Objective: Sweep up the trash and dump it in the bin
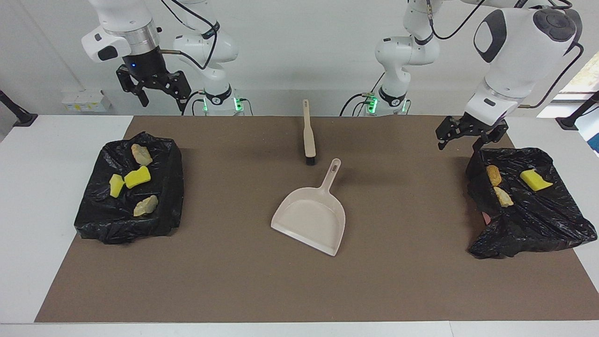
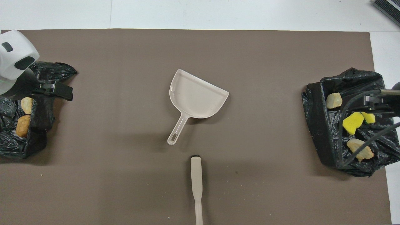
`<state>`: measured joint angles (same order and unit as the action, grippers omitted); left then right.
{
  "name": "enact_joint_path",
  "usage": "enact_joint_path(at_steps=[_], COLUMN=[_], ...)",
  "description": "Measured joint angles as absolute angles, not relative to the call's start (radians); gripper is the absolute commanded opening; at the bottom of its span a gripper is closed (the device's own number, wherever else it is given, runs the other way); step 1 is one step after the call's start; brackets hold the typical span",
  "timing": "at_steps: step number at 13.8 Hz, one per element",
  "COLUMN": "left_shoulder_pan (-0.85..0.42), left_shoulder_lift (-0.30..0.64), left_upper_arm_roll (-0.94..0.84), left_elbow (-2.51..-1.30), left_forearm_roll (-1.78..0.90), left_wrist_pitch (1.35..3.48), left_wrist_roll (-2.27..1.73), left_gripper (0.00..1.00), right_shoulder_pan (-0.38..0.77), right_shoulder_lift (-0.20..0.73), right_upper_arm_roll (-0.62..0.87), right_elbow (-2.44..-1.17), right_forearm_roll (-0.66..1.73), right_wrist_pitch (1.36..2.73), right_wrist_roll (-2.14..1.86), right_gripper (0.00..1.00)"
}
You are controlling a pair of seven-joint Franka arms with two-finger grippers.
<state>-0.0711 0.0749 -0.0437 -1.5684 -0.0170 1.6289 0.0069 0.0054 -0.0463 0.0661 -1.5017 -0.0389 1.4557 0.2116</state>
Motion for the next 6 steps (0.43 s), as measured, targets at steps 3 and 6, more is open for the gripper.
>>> enact_joint_path(at_steps=[3,6], left_shoulder_pan=[-0.071,-0.071], left_shoulder_lift=[0.075,0.075], left_upper_arm_roll=[-0.044,-0.044], left_elbow=[-1.568,-1.568], left_forearm_roll=[-0.018,-0.018], left_wrist_pitch=[1.616,1.610], left_wrist_roll=[0.005,0.005], left_gripper=[1.00,1.00], right_shoulder_pan=[0.005,0.005], right_shoulder_lift=[-0.046,-0.046], right_upper_arm_roll=[0.066,0.066], right_elbow=[-1.502,-1.502], right_forearm_roll=[-0.039,-0.039], right_wrist_pitch=[1.456,1.456], right_wrist_roll=[0.212,0.212], right_gripper=[1.00,1.00])
